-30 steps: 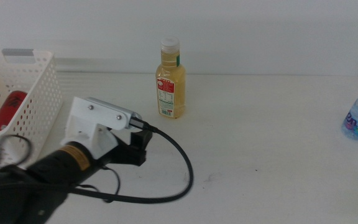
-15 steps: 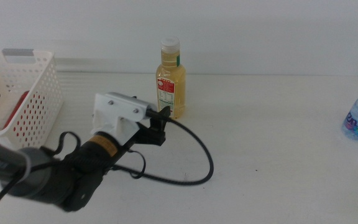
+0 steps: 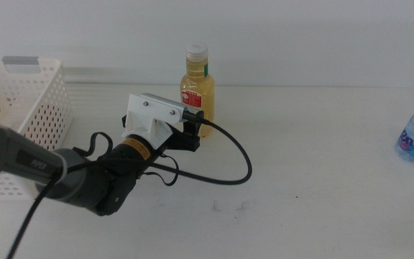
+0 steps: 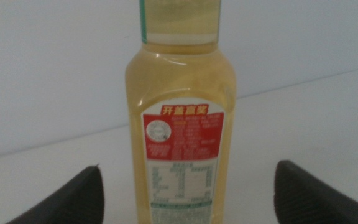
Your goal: Use arms to grab the bottles and put them into the dustbin to the left of the table.
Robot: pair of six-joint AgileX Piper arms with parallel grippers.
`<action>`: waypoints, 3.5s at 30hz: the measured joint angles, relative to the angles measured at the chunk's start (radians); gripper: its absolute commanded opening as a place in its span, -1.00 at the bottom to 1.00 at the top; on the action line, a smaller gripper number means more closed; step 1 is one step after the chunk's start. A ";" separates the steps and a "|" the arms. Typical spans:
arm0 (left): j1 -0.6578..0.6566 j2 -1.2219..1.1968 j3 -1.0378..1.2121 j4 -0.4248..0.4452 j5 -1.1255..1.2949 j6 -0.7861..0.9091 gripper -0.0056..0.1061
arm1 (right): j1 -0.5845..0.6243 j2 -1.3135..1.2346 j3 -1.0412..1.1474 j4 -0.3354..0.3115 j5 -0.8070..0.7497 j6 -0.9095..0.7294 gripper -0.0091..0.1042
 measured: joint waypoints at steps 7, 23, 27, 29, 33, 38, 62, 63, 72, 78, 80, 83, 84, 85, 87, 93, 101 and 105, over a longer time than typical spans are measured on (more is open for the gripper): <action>0.004 0.064 -0.088 0.021 0.023 -0.011 0.78 | 0.000 0.000 0.000 0.000 0.000 0.000 0.76; 0.004 0.199 -0.281 0.044 0.083 -0.027 0.78 | 0.000 0.000 0.000 0.000 0.000 0.000 0.76; 0.004 0.246 -0.348 0.035 0.105 -0.027 0.78 | 0.000 0.000 0.000 0.000 0.000 0.000 0.76; 0.004 0.269 -0.383 0.031 0.126 -0.027 0.78 | 0.000 0.000 0.000 0.000 0.000 0.000 0.76; 0.004 0.310 -0.446 0.031 0.142 -0.027 0.78 | 0.000 0.000 0.000 0.000 0.000 0.000 0.76; 0.004 0.321 -0.464 0.039 0.160 -0.027 0.60 | 0.000 0.000 0.000 0.000 0.000 0.000 0.76; 0.003 -0.583 -0.373 0.088 1.890 -0.098 -0.93 | 0.000 0.000 0.000 0.000 0.000 0.000 0.76; 0.031 -0.588 -0.408 0.089 1.971 -0.067 -0.93 | 0.000 0.000 0.000 0.000 0.000 0.000 0.76; 0.553 -0.423 -0.784 -0.097 2.205 0.364 -0.93 | 0.000 0.000 0.000 0.000 0.000 0.000 0.76; 0.723 -0.242 -0.811 -0.175 2.168 0.437 -0.93 | 0.000 0.000 0.000 0.000 0.000 0.000 0.76; 0.733 -0.187 -0.811 -0.165 2.157 0.445 -0.93 | 0.000 0.000 0.000 0.000 0.000 0.000 0.76; 0.735 -0.127 -0.811 -0.152 2.124 0.454 -0.93 | 0.000 0.000 0.000 0.000 0.000 0.000 0.76; 0.735 -0.110 -0.811 -0.150 2.116 0.456 -0.93 | 0.000 0.000 0.000 0.000 0.000 0.000 0.76; 0.735 -0.095 -0.811 -0.148 2.108 0.459 -0.92 | 0.000 0.000 0.000 0.000 0.000 0.000 0.76; 0.735 -0.070 -0.811 -0.142 2.089 0.463 -0.90 | 0.000 0.000 0.000 0.000 0.000 0.000 0.76; 0.735 0.009 -0.812 -0.158 2.051 0.463 -0.50 | 0.000 0.000 0.000 0.000 0.000 0.000 0.76; 0.733 0.012 -0.827 -0.190 2.054 0.360 0.79 | 0.000 0.000 0.000 0.000 0.000 0.000 0.76; 0.715 -0.105 -0.846 -0.193 2.093 0.309 0.78 | 0.000 0.000 0.000 0.000 0.000 0.000 0.76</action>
